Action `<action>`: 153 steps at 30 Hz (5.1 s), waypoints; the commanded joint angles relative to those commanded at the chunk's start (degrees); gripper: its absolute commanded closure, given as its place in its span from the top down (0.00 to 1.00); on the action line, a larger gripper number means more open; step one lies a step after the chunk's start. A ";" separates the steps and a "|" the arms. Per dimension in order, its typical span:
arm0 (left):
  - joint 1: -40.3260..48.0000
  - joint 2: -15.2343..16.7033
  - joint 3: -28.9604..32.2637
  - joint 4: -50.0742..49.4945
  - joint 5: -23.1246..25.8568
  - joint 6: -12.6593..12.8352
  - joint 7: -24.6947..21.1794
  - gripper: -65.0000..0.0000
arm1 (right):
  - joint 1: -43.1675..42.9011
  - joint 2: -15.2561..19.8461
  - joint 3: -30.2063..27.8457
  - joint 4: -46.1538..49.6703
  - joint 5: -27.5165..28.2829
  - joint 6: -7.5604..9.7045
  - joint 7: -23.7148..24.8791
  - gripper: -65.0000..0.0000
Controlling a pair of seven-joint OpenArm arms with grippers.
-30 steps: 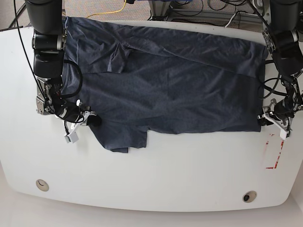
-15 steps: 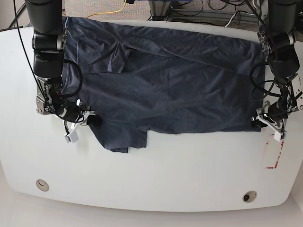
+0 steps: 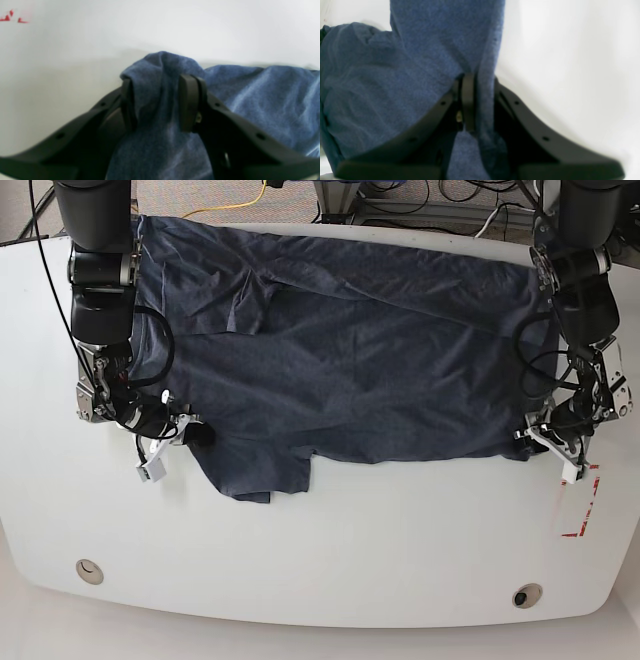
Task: Layout the t-shirt on the table in an organized manner, then fold the t-shirt properly
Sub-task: 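Pull the hem with both grippers to straighten the t-shirt, then lift the hem with both grippers and fold it over toward the collar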
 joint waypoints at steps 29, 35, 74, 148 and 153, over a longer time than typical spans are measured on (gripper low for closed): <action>3.60 0.26 -0.53 22.95 -0.97 -4.04 9.49 0.00 | -0.53 2.02 3.69 13.98 0.26 0.00 -8.88 0.06; 5.98 0.09 -0.53 30.24 -5.45 -5.63 13.80 0.00 | -2.29 2.02 8.35 20.92 0.09 0.00 -15.12 0.06; 23.12 -3.43 -0.53 50.64 -8.00 -8.31 26.81 0.00 | -35.87 -2.99 27.25 67.78 0.53 0.00 -36.22 0.06; 25.14 -5.45 -0.09 50.81 -8.09 -8.31 28.40 0.05 | -33.05 -4.13 16.26 55.91 0.00 0.00 -29.89 0.12; 25.14 -5.45 -0.09 50.81 -8.09 -8.31 28.40 0.05 | -33.05 -3.96 16.26 56.09 0.09 0.00 -29.89 0.04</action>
